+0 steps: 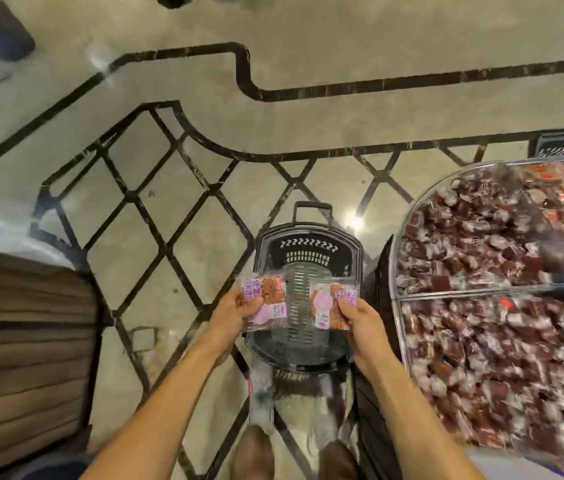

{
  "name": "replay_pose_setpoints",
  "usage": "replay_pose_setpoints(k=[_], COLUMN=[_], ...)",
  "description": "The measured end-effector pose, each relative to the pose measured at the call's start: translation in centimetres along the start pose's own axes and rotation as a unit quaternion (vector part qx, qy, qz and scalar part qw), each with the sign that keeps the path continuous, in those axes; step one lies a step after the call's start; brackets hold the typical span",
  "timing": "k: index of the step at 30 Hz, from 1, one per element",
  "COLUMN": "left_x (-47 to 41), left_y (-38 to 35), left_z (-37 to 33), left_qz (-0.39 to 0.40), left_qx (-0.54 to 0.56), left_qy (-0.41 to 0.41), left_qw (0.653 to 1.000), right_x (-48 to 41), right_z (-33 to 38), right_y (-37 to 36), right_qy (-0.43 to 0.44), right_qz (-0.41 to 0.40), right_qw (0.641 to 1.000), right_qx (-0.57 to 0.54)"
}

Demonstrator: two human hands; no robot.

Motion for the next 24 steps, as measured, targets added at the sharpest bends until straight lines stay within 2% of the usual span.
replay_pose_setpoints(k=[2,8,11,13,19,24], left_x=[-5.5,-20.4,-25.8,-28.2,-36.1,-43.0], left_y=[0.5,-0.3,-1.1,-1.8,-2.7,-2.5], left_z=[4.0,15.9,21.1,24.0,31.7,37.4], left_qz=[-0.013,0.03,0.037,0.036,0.005,-0.056], left_qx=[-0.015,-0.07,-0.091,-0.102,-0.151,-0.198], left_qy=[0.024,0.076,0.09,0.105,0.153,0.207], left_qw=[1.0,0.994,0.991,0.989,0.977,0.957], right_x=[-4.4,-15.3,-21.6,-24.1,-30.8,-37.0], right_z=[-3.5,-13.0,-20.1,-22.9,-28.0,-33.4], right_y=[0.4,2.0,4.7,5.5,6.2,6.1], right_qy=[-0.02,0.0,-0.004,-0.035,-0.102,-0.156], right_qz=[-0.006,-0.063,-0.094,-0.115,-0.141,-0.158], right_qw=[0.999,0.996,0.992,0.989,0.974,0.957], right_qx=[0.034,0.063,0.086,0.082,0.143,0.186])
Point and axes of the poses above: each hand's wrist, its own x-axis away from the middle knuckle, its own y-axis out of the back of the hand, z = x × y, the point moved 3 cm from there along -x, towards the middle knuckle, and after that the axes turned 3 degrees about z, right-handed, at the moved point
